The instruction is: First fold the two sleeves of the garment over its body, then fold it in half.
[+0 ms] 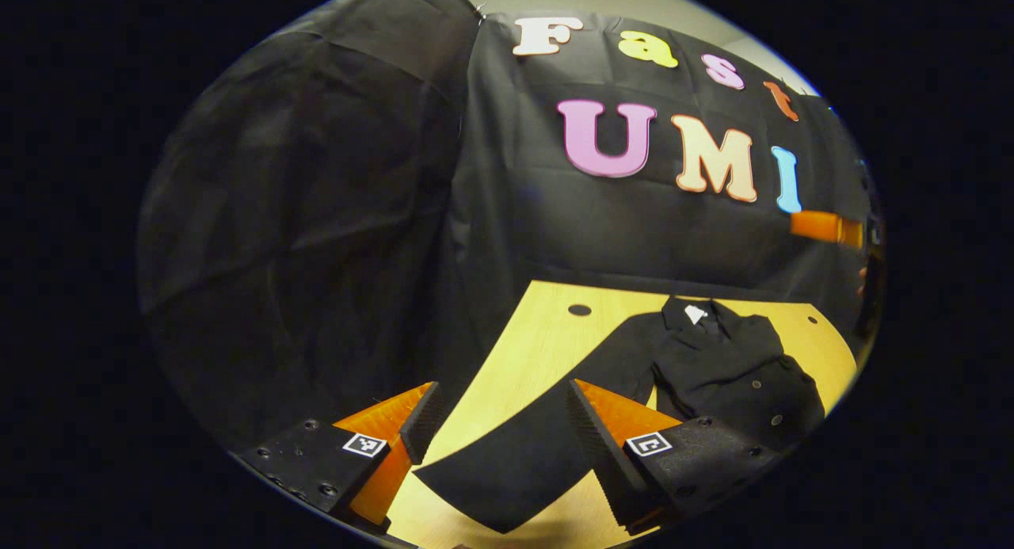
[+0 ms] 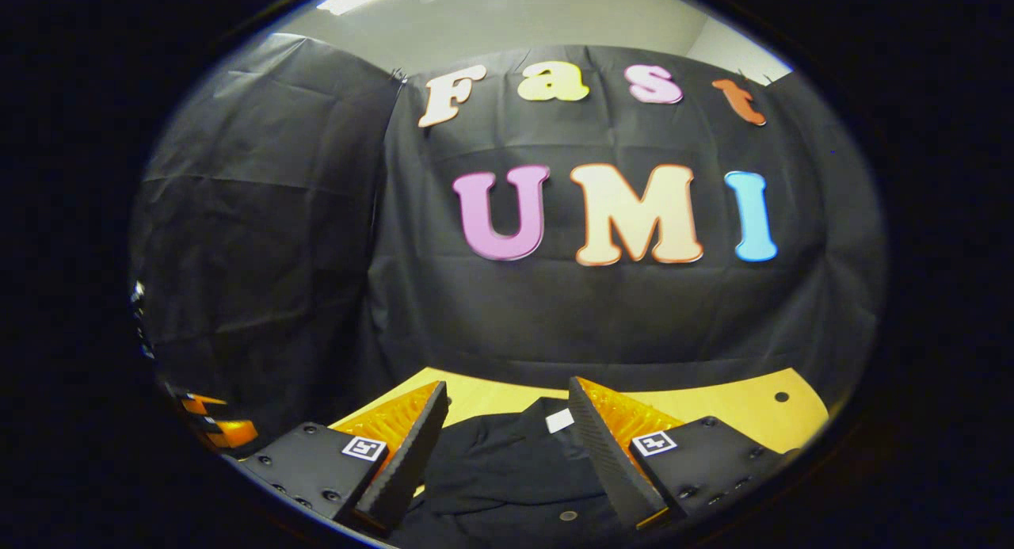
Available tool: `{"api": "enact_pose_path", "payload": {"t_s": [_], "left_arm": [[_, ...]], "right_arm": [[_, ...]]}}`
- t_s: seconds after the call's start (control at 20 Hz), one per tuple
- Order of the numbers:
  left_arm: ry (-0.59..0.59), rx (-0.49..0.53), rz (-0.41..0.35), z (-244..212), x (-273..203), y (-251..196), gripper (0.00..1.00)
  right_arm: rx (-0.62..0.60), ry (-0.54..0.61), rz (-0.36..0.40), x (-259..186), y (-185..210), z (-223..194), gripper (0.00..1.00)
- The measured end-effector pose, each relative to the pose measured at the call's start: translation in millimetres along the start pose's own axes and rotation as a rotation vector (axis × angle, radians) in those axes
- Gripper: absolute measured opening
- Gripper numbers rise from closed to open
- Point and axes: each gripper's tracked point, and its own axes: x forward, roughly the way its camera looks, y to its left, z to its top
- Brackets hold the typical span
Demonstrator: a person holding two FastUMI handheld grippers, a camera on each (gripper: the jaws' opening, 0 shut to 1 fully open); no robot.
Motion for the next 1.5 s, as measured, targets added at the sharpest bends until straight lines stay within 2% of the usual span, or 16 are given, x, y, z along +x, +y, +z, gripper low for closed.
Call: {"api": "enact_pose_path", "payload": {"t_s": [0.2, 0.35, 0.5, 0.8, 1.05, 1.1, 1.15, 1.3, 1.4, 1.5], "left_arm": [[0.135, -0.009, 0.001, -48.8, 13.2, -6.7, 0.94], [0.254, -0.001, 0.014, -95.2, 14.2, -8.9, 0.96], [0.325, -0.003, 0.034, -123.9, 13.8, -5.8, 0.96], [0.387, 0.023, 0.06, -151.9, 15.5, -3.2, 0.95], [0.372, -0.025, 0.069, -154.9, 11.7, -1.3, 0.95], [0.375, -0.025, 0.065, -155.1, 12.9, -5.3, 0.86], [0.383, -0.024, 0.053, -156.0, 11.4, -8.4, 0.82], [0.366, -0.033, 0.024, -153.1, 13.1, -21.4, 0.33], [0.354, -0.041, 0.045, -153.3, 18.5, -22.8, 0.01], [0.338, -0.063, 0.066, -149.4, 20.6, -23.4, 0.0]], "right_arm": [[0.028, -0.023, -0.1, -38.0, -49.2, 10.2, 0.97], [0.035, 0.006, -0.152, -58.9, -74.6, -1.7, 0.96], [0.023, 0.032, -0.193, -73.8, -93.5, -12.4, 0.94], [0.021, 0.027, -0.22, -97.5, -111.9, -10.9, 0.94], [0.013, 0.008, -0.229, -120.7, -127.5, -5.9, 0.96], [0.013, 0.001, -0.231, -126.7, -130.6, -4.6, 0.96], [0.015, -0.004, -0.232, -133.0, -134.8, -4.5, 0.96], [0.032, -0.011, -0.234, -155.7, -148.2, -5.4, 0.94], [0.064, -0.015, -0.221, -171.0, -155.2, -8.2, 0.96], [0.071, -0.034, -0.229, -183.7, -167.5, -7.7, 0.96]]}}
